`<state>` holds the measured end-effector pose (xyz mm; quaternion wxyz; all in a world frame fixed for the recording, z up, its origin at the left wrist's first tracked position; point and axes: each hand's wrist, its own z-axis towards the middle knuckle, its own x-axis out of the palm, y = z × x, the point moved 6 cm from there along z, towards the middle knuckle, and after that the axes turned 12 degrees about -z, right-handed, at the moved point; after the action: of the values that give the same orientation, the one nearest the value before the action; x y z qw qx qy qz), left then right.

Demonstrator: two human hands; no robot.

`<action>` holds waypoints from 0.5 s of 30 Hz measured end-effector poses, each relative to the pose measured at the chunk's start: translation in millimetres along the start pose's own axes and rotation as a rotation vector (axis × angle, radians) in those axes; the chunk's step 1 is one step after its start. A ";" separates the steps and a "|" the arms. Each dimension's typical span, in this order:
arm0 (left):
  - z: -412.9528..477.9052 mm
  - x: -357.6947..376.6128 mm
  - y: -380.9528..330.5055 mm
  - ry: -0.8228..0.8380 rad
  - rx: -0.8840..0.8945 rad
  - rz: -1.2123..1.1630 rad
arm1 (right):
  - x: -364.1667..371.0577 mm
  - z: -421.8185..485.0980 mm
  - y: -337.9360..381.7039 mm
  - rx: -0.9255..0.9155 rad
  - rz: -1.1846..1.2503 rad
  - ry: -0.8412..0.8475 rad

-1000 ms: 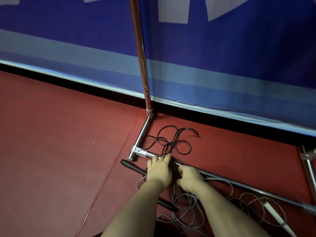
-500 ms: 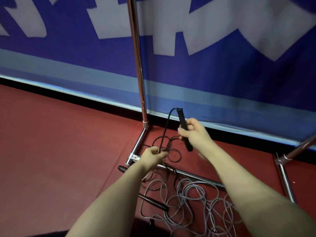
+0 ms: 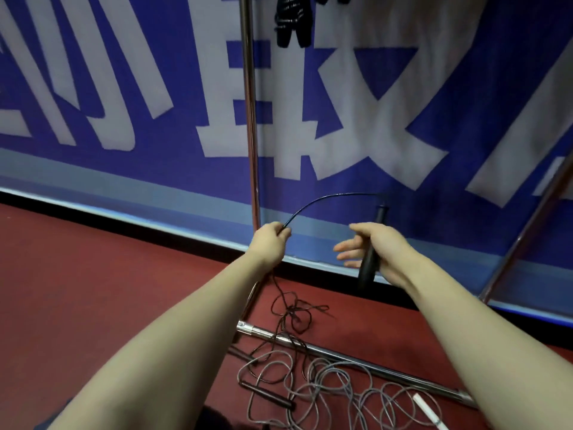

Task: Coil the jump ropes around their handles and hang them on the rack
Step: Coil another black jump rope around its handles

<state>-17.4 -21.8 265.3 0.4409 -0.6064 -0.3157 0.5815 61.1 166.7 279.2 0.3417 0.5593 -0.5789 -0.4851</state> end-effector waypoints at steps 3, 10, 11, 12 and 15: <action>-4.5 2.7 -51.1 0.064 0.057 -0.056 | 13.5 -9.7 5.1 -0.024 -0.244 0.103; -31.8 6.3 -141.0 0.204 -0.150 -0.955 | 53.9 -43.4 3.9 -0.182 -0.336 0.374; -32.6 5.4 -139.8 0.205 -0.169 -0.987 | 55.3 -47.5 2.6 -0.200 -0.346 0.377; -33.1 3.8 -135.4 0.192 -0.184 -0.999 | 55.2 -52.4 3.4 -0.222 -0.336 0.371; -30.7 -3.5 -111.7 0.139 -0.194 -0.835 | 39.4 -59.5 21.1 -0.305 -0.239 0.240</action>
<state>26.9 15.9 365.6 0.5997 -0.5030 -0.5566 0.2785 104.6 115.3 310.9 0.4288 0.6196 -0.3834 -0.5340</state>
